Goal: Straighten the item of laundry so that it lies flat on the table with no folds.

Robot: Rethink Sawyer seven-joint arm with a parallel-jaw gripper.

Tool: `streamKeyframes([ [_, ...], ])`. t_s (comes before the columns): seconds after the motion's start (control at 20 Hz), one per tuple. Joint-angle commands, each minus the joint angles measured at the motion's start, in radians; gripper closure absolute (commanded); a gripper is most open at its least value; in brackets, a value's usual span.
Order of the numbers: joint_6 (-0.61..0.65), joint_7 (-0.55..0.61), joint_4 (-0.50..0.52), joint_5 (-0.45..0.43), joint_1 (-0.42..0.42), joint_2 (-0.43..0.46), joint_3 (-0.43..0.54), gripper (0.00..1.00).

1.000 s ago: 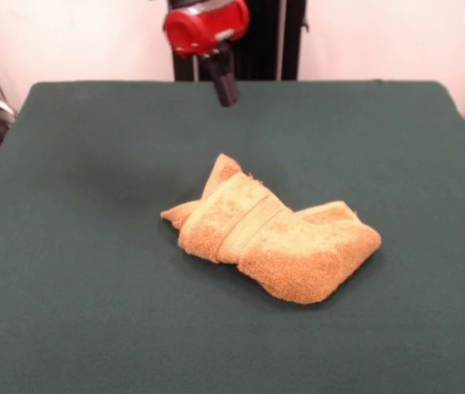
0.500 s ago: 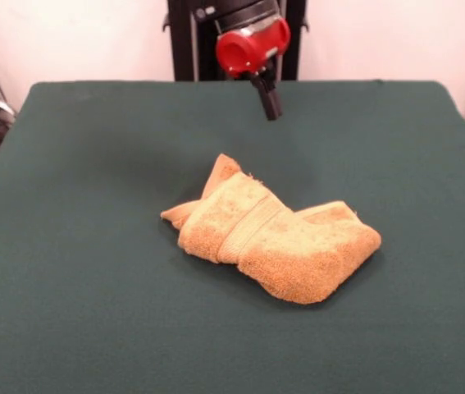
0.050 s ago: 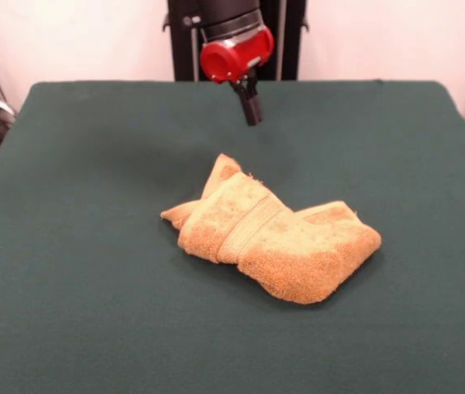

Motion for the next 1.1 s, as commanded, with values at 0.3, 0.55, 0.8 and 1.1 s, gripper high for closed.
streamKeyframes([
  [0.3, -0.196, 0.174, -0.137, -0.063, 0.184, -0.043, -0.207, 0.0],
  [0.55, -0.277, 0.156, -0.132, -0.047, 0.203, -0.068, -0.24, 0.0],
  [0.8, -0.358, 0.156, -0.18, -0.041, 0.278, -0.067, -0.357, 0.0],
  [1.1, -0.334, 0.136, -0.235, -0.038, 0.366, -0.043, -0.48, 0.0],
])
